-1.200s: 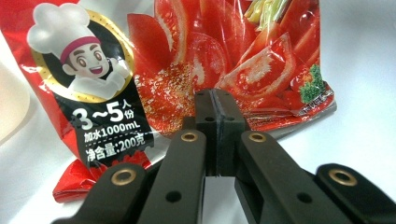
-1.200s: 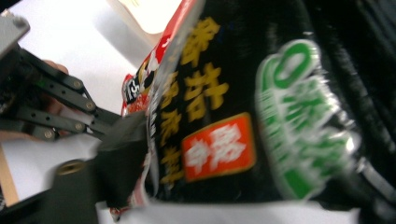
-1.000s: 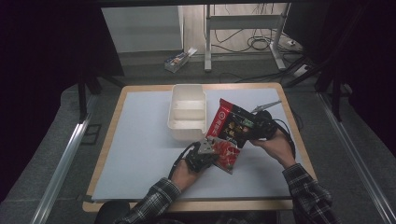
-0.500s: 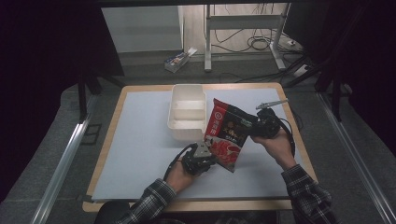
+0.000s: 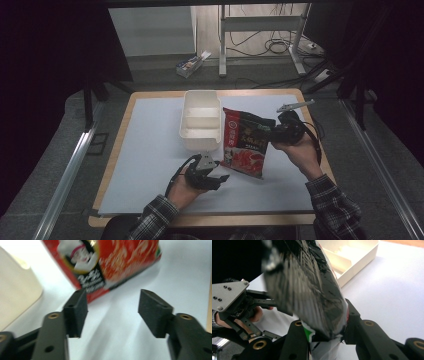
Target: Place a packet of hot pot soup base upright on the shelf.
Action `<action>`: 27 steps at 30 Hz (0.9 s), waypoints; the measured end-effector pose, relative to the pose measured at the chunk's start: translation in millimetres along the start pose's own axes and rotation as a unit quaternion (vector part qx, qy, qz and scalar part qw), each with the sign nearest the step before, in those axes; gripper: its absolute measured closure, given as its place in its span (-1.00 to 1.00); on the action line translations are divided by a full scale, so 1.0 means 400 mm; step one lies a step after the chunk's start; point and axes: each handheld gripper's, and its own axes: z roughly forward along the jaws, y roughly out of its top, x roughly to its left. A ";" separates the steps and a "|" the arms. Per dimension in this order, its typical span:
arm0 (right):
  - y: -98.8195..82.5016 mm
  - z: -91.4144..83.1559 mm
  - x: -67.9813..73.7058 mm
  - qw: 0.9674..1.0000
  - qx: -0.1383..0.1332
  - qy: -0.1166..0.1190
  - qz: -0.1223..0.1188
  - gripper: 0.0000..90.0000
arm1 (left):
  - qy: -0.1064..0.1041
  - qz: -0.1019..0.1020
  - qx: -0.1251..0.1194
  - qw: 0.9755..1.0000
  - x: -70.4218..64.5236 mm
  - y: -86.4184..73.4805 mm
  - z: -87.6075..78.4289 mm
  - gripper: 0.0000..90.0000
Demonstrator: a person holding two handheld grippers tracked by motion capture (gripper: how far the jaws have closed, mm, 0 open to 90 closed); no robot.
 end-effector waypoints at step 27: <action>0.110 -0.073 -0.053 0.996 -0.053 -0.068 0.009 0.59 | 0.028 -0.043 -0.014 0.999 0.008 -0.092 -0.139 -0.98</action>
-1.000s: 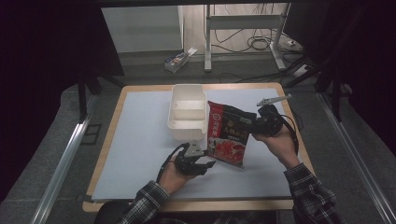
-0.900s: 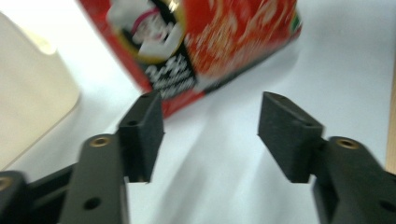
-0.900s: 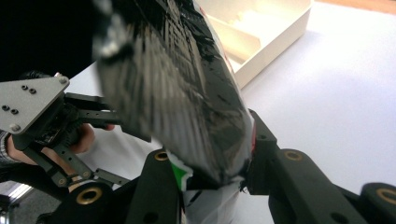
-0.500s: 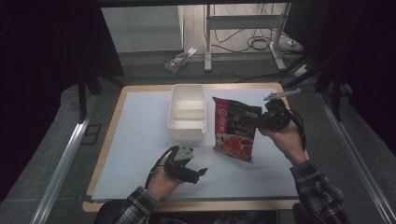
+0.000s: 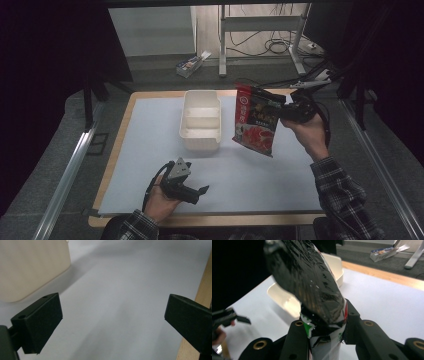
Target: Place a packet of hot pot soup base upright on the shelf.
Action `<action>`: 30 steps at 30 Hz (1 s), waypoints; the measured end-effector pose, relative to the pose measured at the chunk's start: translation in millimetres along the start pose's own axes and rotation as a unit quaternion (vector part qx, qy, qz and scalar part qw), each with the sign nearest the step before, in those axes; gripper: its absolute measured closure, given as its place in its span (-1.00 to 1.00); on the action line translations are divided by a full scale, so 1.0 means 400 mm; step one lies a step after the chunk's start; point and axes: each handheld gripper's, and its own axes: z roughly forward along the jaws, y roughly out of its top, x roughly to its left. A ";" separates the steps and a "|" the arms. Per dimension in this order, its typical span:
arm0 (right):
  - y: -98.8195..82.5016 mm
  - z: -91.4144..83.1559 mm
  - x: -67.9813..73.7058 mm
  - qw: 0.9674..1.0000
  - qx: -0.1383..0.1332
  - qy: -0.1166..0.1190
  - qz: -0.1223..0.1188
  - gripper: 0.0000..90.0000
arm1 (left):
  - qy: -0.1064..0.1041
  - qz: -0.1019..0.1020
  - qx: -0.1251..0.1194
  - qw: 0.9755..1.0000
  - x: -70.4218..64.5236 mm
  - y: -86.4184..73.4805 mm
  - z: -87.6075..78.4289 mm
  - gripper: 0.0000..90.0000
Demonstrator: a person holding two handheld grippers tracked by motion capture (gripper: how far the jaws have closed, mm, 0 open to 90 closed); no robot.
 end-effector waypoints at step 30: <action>0.134 0.163 0.020 0.999 -0.047 0.000 0.012 0.60 | 0.021 0.009 0.019 1.000 -0.012 -0.040 -0.005 -1.00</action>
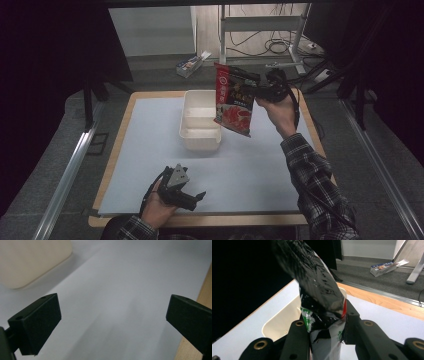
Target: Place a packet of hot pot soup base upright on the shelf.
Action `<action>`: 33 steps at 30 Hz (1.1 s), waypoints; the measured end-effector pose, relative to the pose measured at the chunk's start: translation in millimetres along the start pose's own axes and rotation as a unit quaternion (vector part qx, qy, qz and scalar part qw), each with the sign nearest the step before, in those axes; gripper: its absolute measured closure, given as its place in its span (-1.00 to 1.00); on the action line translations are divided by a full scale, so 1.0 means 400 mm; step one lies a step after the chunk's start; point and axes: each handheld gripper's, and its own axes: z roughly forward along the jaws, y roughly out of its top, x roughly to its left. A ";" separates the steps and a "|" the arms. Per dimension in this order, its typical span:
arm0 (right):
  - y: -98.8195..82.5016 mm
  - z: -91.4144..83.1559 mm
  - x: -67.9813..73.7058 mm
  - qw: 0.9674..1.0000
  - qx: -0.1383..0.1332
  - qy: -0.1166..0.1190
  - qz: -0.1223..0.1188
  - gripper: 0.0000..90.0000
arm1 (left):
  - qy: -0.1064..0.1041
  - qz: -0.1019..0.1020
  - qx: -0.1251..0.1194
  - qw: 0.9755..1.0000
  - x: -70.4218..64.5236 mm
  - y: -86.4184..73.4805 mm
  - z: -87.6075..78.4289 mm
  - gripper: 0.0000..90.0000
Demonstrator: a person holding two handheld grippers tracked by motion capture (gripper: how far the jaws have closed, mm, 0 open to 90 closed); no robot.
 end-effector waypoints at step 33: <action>0.022 0.220 0.120 0.999 -0.012 0.041 -0.012 0.59 | -0.001 0.010 0.008 1.000 -0.001 -0.004 0.009 -1.00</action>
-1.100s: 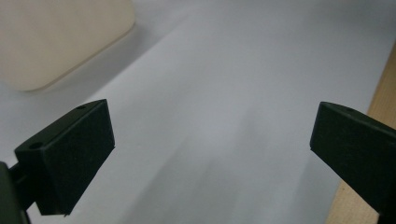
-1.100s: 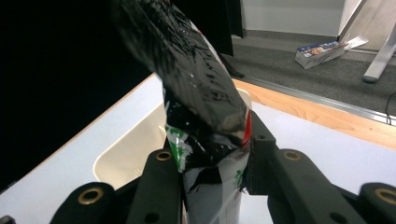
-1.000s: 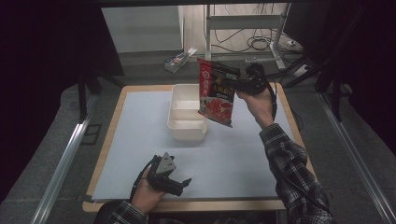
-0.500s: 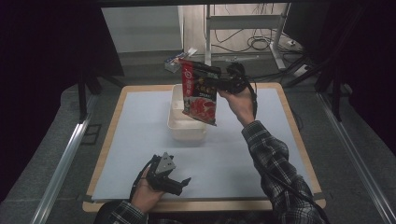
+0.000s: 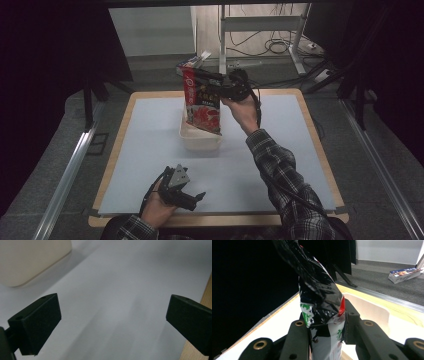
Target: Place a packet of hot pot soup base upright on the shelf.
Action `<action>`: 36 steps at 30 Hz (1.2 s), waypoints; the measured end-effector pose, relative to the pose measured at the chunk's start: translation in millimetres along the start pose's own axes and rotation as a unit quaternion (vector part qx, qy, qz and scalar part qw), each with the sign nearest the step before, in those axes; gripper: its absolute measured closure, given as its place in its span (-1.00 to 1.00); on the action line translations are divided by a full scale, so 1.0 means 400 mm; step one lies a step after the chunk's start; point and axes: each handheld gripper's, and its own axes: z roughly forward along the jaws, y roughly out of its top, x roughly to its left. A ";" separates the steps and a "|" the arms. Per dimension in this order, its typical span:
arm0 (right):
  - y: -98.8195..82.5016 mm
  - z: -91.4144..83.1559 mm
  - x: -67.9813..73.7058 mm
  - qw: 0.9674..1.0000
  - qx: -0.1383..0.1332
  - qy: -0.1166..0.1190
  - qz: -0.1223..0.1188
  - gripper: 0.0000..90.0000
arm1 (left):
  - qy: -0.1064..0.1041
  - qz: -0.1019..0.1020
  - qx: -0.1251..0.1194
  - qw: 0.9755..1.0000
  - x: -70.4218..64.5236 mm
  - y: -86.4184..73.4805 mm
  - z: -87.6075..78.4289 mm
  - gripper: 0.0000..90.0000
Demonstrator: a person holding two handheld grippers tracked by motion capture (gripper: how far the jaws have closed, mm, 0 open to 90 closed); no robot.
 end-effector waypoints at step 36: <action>-0.148 0.045 -0.043 0.996 0.076 -0.013 -0.032 0.58 | 0.001 -0.015 0.006 1.000 -0.001 -0.001 0.012 -1.00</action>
